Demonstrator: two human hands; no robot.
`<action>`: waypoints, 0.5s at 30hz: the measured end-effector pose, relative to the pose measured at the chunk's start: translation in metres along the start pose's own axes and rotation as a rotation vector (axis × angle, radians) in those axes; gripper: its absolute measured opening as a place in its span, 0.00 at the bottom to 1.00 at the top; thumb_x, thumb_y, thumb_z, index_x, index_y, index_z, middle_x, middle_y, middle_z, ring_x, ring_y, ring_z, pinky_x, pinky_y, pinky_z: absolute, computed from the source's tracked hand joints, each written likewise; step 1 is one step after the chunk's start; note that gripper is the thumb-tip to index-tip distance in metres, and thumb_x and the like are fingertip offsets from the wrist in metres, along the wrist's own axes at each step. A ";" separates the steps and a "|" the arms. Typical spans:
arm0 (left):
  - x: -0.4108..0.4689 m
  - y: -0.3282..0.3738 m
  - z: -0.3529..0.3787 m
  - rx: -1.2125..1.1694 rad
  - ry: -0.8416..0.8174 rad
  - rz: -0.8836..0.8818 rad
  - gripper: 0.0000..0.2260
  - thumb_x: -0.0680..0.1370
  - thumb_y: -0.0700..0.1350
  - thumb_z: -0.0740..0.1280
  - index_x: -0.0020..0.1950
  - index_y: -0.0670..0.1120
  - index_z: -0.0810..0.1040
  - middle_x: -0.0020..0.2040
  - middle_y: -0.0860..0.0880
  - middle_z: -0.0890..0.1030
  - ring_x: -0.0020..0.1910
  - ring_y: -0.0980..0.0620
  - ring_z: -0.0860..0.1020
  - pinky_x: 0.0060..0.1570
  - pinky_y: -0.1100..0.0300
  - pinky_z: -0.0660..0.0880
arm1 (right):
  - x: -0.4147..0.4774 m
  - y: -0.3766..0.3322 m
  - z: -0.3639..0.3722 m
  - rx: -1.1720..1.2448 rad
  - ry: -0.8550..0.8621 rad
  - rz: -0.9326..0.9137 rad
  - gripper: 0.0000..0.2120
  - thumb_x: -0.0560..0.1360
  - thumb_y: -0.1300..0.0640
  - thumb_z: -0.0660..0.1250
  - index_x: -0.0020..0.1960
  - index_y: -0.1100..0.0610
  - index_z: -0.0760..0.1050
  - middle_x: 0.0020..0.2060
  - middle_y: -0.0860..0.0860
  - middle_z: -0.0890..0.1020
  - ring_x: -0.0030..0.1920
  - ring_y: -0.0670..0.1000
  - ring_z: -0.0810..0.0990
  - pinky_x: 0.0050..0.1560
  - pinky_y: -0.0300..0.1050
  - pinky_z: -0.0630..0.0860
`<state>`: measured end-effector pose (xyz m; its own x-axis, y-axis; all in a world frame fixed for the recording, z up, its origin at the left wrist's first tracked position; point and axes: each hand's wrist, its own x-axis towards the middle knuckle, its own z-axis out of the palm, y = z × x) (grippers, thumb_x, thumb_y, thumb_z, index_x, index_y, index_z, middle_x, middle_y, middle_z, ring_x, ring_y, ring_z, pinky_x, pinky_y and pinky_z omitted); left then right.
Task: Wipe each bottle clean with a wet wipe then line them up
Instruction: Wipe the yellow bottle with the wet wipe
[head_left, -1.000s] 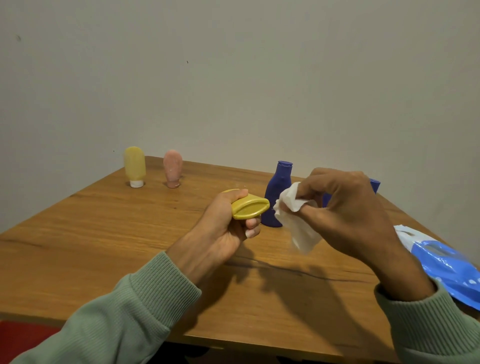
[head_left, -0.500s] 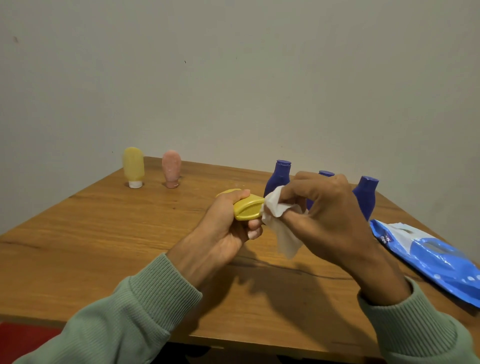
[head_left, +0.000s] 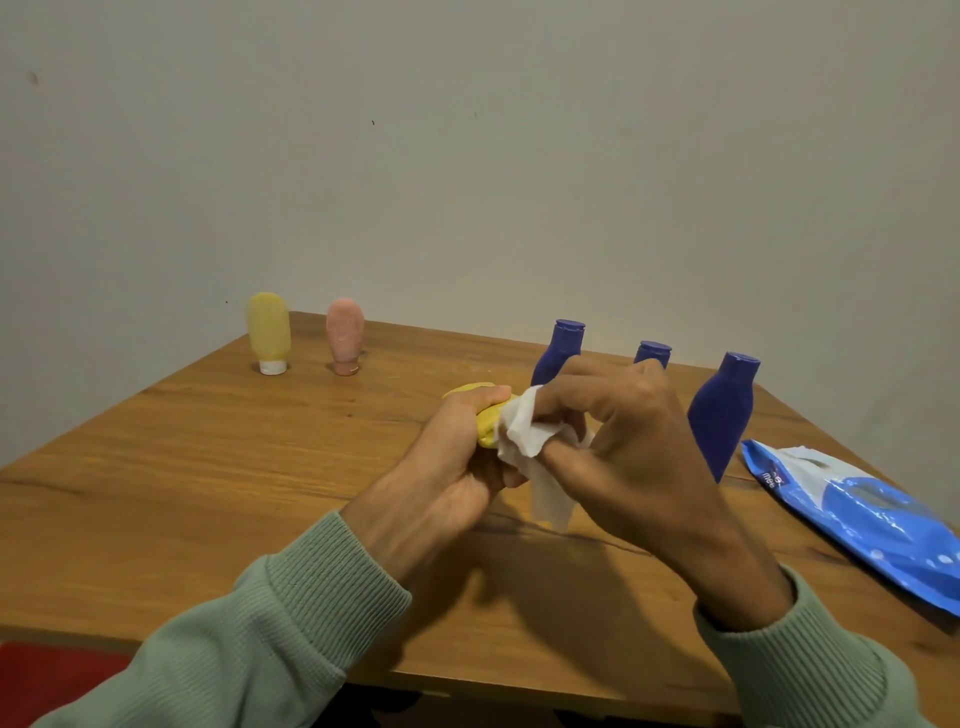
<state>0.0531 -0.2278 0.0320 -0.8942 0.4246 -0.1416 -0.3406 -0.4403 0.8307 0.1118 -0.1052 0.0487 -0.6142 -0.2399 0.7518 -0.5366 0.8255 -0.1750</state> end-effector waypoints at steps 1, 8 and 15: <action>0.000 0.001 0.000 -0.002 -0.003 -0.003 0.06 0.81 0.41 0.59 0.49 0.39 0.72 0.31 0.44 0.74 0.22 0.53 0.71 0.19 0.66 0.67 | 0.002 0.003 -0.003 -0.003 0.006 0.003 0.07 0.67 0.51 0.68 0.43 0.52 0.80 0.38 0.39 0.75 0.37 0.41 0.76 0.40 0.43 0.77; 0.001 0.008 -0.001 -0.029 -0.005 0.016 0.09 0.81 0.42 0.58 0.42 0.41 0.67 0.27 0.44 0.70 0.18 0.53 0.67 0.17 0.66 0.63 | 0.004 0.020 -0.024 -0.039 0.057 0.071 0.06 0.67 0.58 0.75 0.43 0.56 0.81 0.39 0.43 0.77 0.39 0.43 0.77 0.43 0.52 0.78; 0.001 0.002 -0.001 -0.021 0.007 -0.006 0.06 0.80 0.43 0.61 0.47 0.42 0.73 0.32 0.45 0.74 0.27 0.51 0.73 0.24 0.63 0.70 | 0.002 -0.001 -0.004 -0.001 -0.022 -0.058 0.06 0.66 0.54 0.71 0.43 0.53 0.80 0.39 0.40 0.74 0.38 0.41 0.76 0.42 0.41 0.76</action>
<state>0.0510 -0.2294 0.0331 -0.8944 0.4213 -0.1503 -0.3517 -0.4548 0.8182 0.1137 -0.1042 0.0528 -0.5951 -0.2984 0.7462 -0.5707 0.8106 -0.1310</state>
